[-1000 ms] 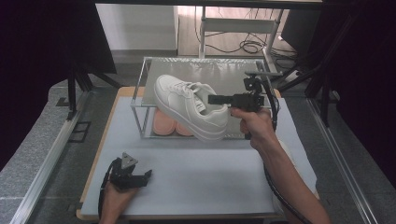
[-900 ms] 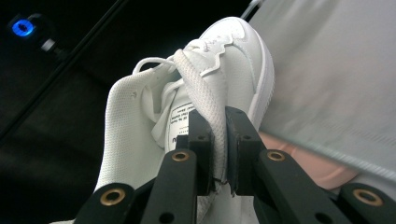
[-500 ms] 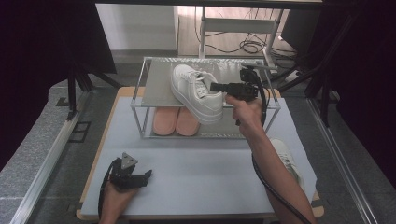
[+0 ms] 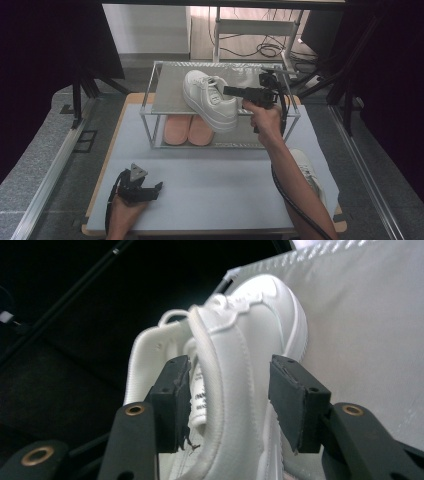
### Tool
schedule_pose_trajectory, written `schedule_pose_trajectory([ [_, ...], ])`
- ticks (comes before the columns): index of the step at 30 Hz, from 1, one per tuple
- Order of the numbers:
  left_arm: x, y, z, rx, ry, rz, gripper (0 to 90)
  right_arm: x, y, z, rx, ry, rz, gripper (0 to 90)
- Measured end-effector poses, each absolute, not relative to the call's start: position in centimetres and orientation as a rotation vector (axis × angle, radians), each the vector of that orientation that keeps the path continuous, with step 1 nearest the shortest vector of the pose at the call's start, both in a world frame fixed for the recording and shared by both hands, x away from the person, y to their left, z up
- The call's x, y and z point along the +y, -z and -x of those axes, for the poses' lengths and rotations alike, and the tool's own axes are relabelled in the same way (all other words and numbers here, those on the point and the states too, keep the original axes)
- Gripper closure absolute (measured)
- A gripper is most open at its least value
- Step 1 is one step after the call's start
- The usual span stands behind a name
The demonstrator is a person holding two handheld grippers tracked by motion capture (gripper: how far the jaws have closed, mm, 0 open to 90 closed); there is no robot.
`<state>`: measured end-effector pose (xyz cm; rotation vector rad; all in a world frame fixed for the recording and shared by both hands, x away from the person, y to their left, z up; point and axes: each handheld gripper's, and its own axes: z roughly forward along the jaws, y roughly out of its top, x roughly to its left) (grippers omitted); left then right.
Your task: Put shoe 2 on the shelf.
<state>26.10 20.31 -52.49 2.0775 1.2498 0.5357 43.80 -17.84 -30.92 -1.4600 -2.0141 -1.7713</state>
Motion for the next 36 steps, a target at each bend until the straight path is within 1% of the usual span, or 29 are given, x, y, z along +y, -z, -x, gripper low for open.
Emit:
schedule_pose_trajectory([
  [2,20.3,52.5,-26.1,1.25,-0.536,-2.078,14.2,-18.5,30.4,-43.7,-2.005,1.8,1.429,48.4],
  [9,20.3,52.5,-26.1,1.249,-0.539,-2.081,14.2,-20.2,29.9,-42.8,-2.035,1.849,1.376,49.7],
  [13,20.3,52.5,-26.1,1.248,-0.54,-2.081,14.2,-21.1,29.9,-41.9,-2.075,1.902,1.362,51.5],
  [15,20.3,52.5,-26.1,1.248,-0.539,-2.082,14.2,-21.6,30.0,-40.9,-2.099,1.947,1.343,54.3],
  [19,20.3,52.5,-26.1,1.249,-0.543,-2.077,14.2,-22.0,30.1,-39.8,-2.149,1.967,1.349,56.6],
  [20,20.3,52.5,-26.0,1.249,-0.543,-2.078,14.2,-22.2,30.3,-39.1,-2.175,1.984,1.338,59.2],
  [21,20.2,52.5,-26.0,1.249,-0.543,-2.078,14.2,-22.2,30.3,-39.1,-2.175,1.984,1.338,59.2],
  [23,20.2,52.5,-26.0,1.248,-0.544,-2.078,14.2,-22.4,30.6,-38.0,-2.205,1.999,1.328,63.1],
  [25,20.2,52.5,-26.0,1.248,-0.545,-2.079,14.2,-22.4,30.8,-37.6,-2.232,1.997,1.325,64.9],
  [27,20.3,52.5,-26.0,1.245,-0.546,-2.086,14.2,-22.2,31.1,-36.4,-2.337,1.949,1.316,71.2],
  [28,20.3,52.5,-26.0,1.247,-0.546,-2.082,14.2,-22.2,31.1,-36.4,-2.337,1.949,1.316,71.2],
  [30,20.2,52.5,-26.0,1.247,-0.547,-2.081,14.2,-22.1,31.4,-35.4,-2.374,1.917,1.29,78.5],
  [31,20.2,52.5,-26.0,1.248,-0.55,-2.078,14.2,-22.0,31.9,-34.6,-2.37,1.907,1.247,85.5],
  [33,20.2,52.5,-26.0,1.247,-0.551,-2.078,14.2,-22.0,32.0,-34.4,-2.376,1.898,1.243,87.2],
  [34,20.2,52.5,-26.0,1.247,-0.551,-2.078,14.2,-21.7,32.6,-33.8,-2.392,1.879,1.217,89.9],
  [36,20.2,52.5,-26.0,1.247,-0.551,-2.078,14.2,-21.6,32.7,-33.6,-2.395,1.873,1.209,90.0],
])
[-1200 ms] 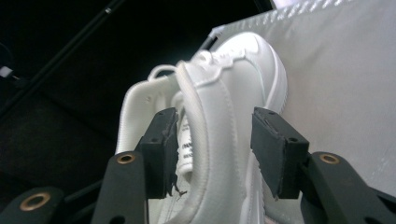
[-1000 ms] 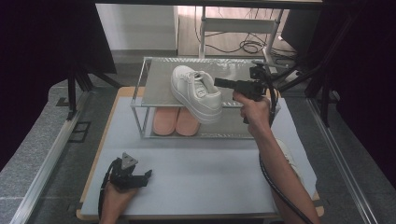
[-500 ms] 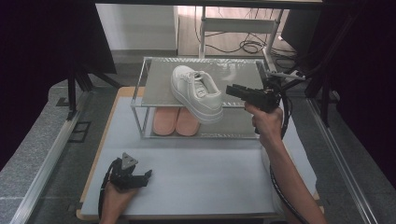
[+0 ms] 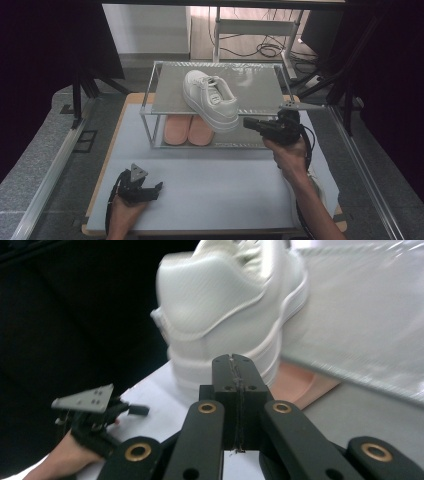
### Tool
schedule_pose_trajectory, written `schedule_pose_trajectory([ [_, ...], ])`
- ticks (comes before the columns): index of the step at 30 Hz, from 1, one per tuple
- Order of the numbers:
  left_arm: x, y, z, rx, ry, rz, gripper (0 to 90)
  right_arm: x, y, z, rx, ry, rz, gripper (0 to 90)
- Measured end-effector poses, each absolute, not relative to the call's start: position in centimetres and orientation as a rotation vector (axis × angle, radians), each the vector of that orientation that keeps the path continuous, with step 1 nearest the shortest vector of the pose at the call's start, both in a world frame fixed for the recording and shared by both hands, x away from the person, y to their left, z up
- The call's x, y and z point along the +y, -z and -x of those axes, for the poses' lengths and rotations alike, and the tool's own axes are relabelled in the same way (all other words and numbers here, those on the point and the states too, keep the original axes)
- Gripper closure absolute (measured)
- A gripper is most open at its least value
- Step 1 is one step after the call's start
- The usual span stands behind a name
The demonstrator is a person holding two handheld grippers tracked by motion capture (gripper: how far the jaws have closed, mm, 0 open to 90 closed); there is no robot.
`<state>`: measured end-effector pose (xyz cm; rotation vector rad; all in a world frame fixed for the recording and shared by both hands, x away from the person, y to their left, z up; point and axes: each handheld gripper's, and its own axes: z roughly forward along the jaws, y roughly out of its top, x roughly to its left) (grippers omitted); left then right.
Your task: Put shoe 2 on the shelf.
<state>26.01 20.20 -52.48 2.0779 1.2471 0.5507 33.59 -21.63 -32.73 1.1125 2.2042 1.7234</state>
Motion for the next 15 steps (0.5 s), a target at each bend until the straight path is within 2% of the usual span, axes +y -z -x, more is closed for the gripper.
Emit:
schedule_pose_trajectory([
  [15,20.2,52.5,-26.0,1.247,-0.55,-2.077,14.2,-19.2,34.0,-34.2,2.272,-1.736,-1.074,90.0],
])
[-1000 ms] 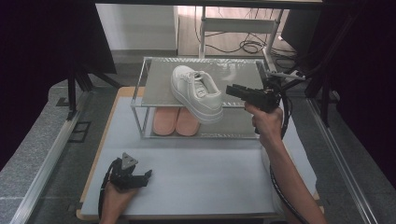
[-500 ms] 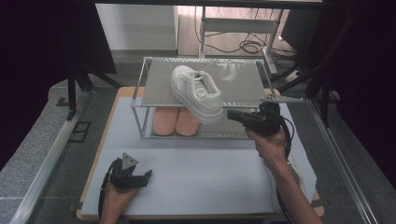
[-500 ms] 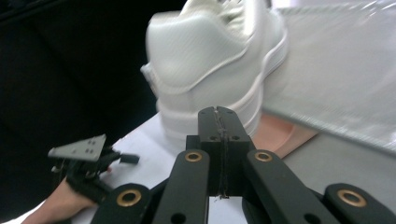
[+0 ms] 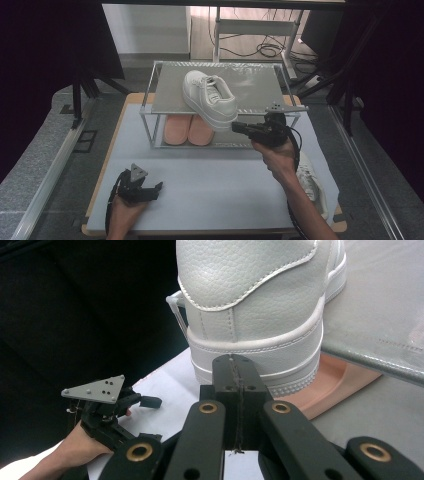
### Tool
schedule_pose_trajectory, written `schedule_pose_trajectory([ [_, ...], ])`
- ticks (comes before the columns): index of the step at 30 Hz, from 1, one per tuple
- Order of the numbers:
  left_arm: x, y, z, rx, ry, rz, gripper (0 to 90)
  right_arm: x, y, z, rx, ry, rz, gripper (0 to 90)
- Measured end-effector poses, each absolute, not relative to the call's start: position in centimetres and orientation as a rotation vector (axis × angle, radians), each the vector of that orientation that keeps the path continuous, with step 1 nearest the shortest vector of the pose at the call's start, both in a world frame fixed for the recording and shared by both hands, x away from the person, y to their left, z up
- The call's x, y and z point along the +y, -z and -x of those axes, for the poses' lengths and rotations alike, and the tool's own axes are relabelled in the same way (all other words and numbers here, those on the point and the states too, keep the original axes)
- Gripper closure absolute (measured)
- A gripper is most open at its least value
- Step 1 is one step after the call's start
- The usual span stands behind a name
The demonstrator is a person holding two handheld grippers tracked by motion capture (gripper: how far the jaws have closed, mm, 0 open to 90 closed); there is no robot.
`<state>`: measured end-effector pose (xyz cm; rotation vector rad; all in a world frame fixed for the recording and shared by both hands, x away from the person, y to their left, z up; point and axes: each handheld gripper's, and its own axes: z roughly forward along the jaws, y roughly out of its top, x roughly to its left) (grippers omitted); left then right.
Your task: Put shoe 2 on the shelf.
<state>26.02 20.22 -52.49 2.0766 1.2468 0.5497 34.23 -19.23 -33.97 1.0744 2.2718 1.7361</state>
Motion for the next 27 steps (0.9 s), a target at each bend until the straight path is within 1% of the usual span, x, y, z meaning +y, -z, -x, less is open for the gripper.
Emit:
schedule_pose_trajectory([
  [6,20.2,52.5,-26.0,1.246,-0.55,-2.076,14.3,-18.0,34.1,-34.7,2.297,-1.732,-1.065,90.0],
  [7,20.2,52.5,-26.0,1.247,-0.551,-2.075,14.3,-17.2,34.1,-35.1,2.309,-1.723,-1.056,90.0],
  [12,20.2,52.5,-26.0,1.246,-0.549,-2.074,14.5,-15.6,34.1,-36.0,2.317,-1.705,-1.043,90.0],
  [27,20.3,52.5,-26.0,1.243,-0.546,-2.082,14.6,-12.3,34.3,-38.7,2.335,-1.655,-1.039,90.0],
])
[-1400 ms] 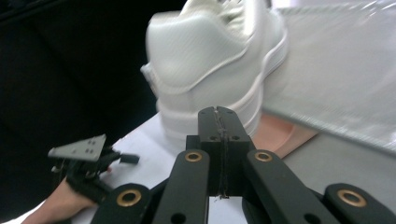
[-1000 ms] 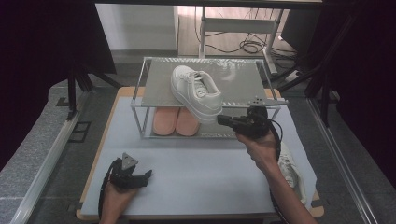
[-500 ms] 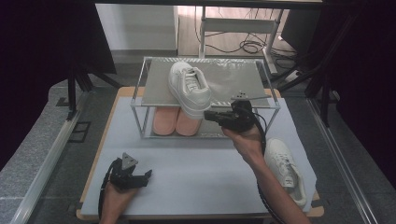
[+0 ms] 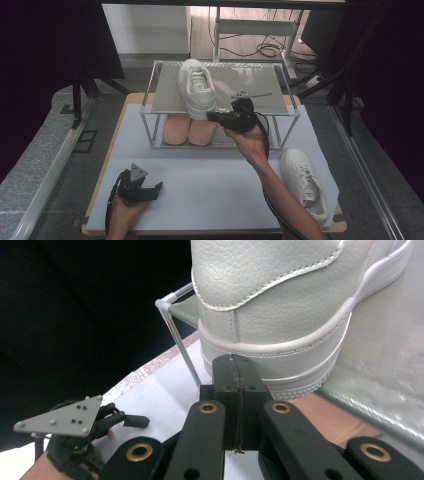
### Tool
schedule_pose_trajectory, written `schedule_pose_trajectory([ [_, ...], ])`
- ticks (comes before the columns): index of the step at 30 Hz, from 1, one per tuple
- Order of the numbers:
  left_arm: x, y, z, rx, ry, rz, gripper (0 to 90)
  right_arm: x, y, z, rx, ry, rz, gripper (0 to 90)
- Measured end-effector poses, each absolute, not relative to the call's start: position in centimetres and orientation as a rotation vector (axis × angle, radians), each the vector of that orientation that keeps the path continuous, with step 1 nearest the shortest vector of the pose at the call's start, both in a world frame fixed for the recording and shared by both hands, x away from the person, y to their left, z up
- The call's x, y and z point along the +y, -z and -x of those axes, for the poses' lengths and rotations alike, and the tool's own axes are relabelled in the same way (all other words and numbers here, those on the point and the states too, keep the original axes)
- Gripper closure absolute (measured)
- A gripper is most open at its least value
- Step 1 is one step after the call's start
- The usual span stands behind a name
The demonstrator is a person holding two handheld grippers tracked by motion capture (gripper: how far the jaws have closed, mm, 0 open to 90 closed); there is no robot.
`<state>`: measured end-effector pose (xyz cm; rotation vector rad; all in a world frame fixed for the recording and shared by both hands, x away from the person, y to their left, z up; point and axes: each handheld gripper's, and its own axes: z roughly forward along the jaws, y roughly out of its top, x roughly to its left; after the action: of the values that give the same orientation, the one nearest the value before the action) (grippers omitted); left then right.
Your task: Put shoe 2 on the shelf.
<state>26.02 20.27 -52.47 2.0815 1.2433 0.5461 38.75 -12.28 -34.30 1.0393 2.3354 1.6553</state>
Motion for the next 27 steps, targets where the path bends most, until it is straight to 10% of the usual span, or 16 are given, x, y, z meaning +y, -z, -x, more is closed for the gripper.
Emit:
schedule_pose_trajectory([
  [27,20.2,52.5,-26.0,1.245,-0.547,-2.074,14.7,-5.7,34.4,-40.3,2.381,-1.634,-0.968,90.0],
])
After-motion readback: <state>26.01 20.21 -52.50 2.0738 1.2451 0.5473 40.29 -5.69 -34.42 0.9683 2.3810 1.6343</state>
